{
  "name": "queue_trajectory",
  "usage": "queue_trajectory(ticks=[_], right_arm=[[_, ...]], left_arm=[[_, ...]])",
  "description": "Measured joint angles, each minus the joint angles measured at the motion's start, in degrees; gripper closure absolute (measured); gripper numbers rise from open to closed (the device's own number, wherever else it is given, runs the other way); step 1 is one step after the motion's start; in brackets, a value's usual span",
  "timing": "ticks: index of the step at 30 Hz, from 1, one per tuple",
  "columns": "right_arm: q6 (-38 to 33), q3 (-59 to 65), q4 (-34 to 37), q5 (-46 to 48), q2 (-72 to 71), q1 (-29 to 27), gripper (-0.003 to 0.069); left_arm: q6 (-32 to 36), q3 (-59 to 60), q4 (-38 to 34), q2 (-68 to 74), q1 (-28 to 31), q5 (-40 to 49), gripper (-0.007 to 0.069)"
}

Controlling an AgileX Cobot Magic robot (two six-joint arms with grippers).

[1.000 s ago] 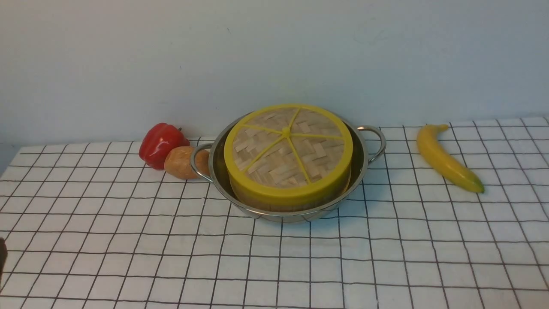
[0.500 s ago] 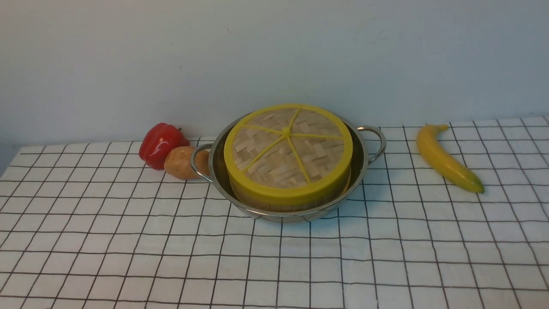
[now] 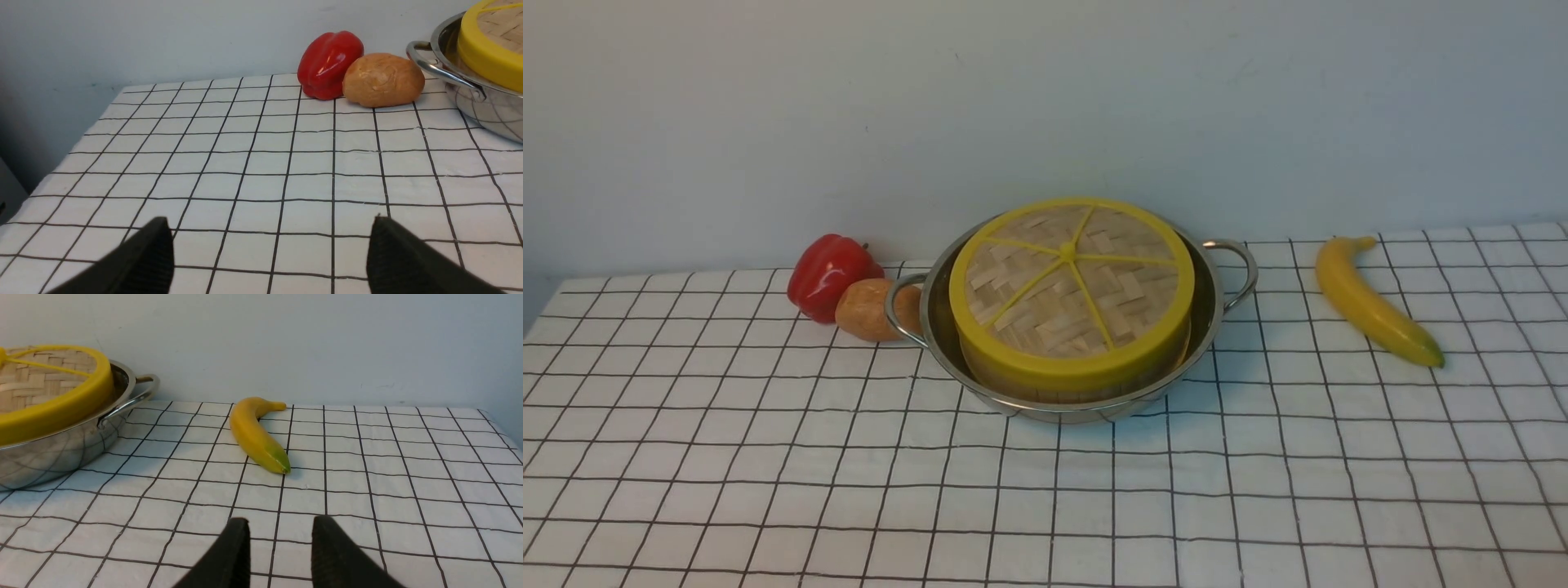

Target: Place the steamer in the pot on the white tablecloth, and put the lid on the steamer.

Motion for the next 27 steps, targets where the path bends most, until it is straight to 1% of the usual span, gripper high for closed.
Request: queue_trajectory(ticks=[6,27], right_arm=[[0.0,0.0,0.0,0.0,0.0,0.0,0.0419],[0.0,0.0,0.0,0.0,0.0,0.0,0.0419]], left_arm=[[-2.59,0.0,0.0,0.0,0.0,0.0,0.0039],[-2.64,0.0,0.0,0.0,0.0,0.0,0.0039]])
